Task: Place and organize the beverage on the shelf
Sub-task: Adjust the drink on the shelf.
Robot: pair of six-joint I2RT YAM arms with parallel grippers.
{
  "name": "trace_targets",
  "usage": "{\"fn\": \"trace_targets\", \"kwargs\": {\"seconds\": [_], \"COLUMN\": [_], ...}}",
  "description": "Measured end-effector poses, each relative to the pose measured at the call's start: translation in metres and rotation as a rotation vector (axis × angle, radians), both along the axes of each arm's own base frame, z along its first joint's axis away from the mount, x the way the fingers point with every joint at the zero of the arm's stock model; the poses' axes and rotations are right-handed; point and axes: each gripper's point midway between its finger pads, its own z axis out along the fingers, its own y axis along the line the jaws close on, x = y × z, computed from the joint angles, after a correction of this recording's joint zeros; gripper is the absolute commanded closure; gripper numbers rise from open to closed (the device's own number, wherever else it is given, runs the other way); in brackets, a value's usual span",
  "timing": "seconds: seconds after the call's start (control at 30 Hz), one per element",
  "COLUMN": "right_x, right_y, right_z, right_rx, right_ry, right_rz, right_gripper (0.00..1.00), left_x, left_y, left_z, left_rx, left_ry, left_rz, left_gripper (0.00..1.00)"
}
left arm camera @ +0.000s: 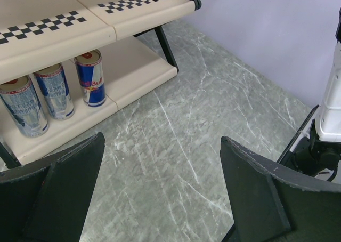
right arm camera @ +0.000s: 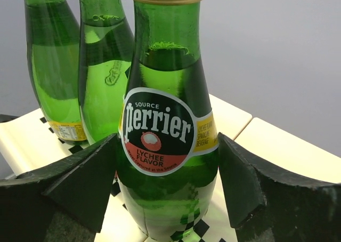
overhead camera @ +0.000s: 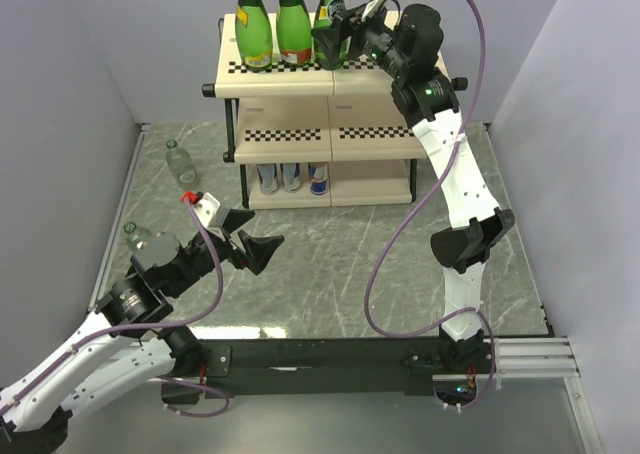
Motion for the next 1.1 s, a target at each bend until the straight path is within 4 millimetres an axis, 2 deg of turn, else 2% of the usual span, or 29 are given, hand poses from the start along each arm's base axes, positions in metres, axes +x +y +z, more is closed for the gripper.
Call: {"fn": "trace_targets", "kwargs": {"seconds": [0.17, 0.33, 0.97, 1.1], "right_x": [0.0004, 0.0015, -0.0005, -0.0069], "right_y": [-0.0005, -0.0014, -0.0023, -0.0040], "right_z": [0.0000, 0.0000, 0.0007, 0.0094], "right_rx": [-0.001, -0.001, -0.004, 0.001], "right_ry": [-0.001, -0.001, 0.001, -0.013], "right_rz": [-0.003, -0.011, -0.010, -0.004], "right_gripper": [0.21, 0.12, 0.10, 0.09], "left_x": [-0.0003, -0.0005, -0.0025, -0.0037], "left_y": [-0.0002, -0.0004, 0.0011, 0.0021], "left_z": [0.0000, 0.0001, 0.0035, 0.0053], "left_rx": [-0.006, -0.010, -0.025, -0.032], "left_ry": [0.006, 0.010, 0.007, 0.004], "left_rz": [0.000, 0.000, -0.001, -0.001], "left_gripper": [0.05, 0.05, 0.05, 0.05]}}
